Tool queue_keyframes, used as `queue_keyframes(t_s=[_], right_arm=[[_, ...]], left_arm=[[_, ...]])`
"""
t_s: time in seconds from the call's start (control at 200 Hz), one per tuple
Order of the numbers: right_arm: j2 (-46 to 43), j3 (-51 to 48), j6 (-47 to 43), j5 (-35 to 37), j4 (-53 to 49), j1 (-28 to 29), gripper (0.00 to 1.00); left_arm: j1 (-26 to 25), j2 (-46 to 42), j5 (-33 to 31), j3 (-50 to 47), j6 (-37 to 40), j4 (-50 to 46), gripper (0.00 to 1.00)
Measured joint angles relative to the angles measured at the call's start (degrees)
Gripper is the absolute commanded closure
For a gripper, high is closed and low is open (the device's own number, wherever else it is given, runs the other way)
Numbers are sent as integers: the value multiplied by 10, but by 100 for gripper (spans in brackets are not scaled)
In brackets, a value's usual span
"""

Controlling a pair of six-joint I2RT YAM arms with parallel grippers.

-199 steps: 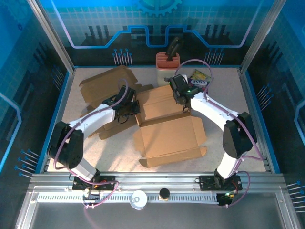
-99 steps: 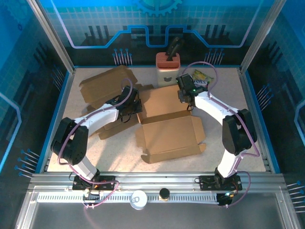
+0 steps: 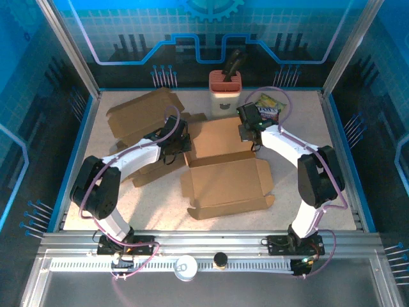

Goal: Fold the paper box

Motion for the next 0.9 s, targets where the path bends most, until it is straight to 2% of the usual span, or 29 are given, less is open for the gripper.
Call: queue_keyframes(t_s=[0.335,0.515,0.65,0.73,0.9], right_arm=[[0,-1,45,25,-11,12,100],[0,-1,54,25,-24,14,100],[0,-1,58,25,-31,14,100],[0,-1,58,25,-35,14,100],[0,-1,62,25,-43,14,100]], left_arm=[[-3,15,-22,18,2,-13,100],[-6,26,-29,18,2,-11,91],[-7,35,-36,18,2,-2,90],[-8,42,-42,18,4,2,85],[-14,46,-60,18,4,5,86]])
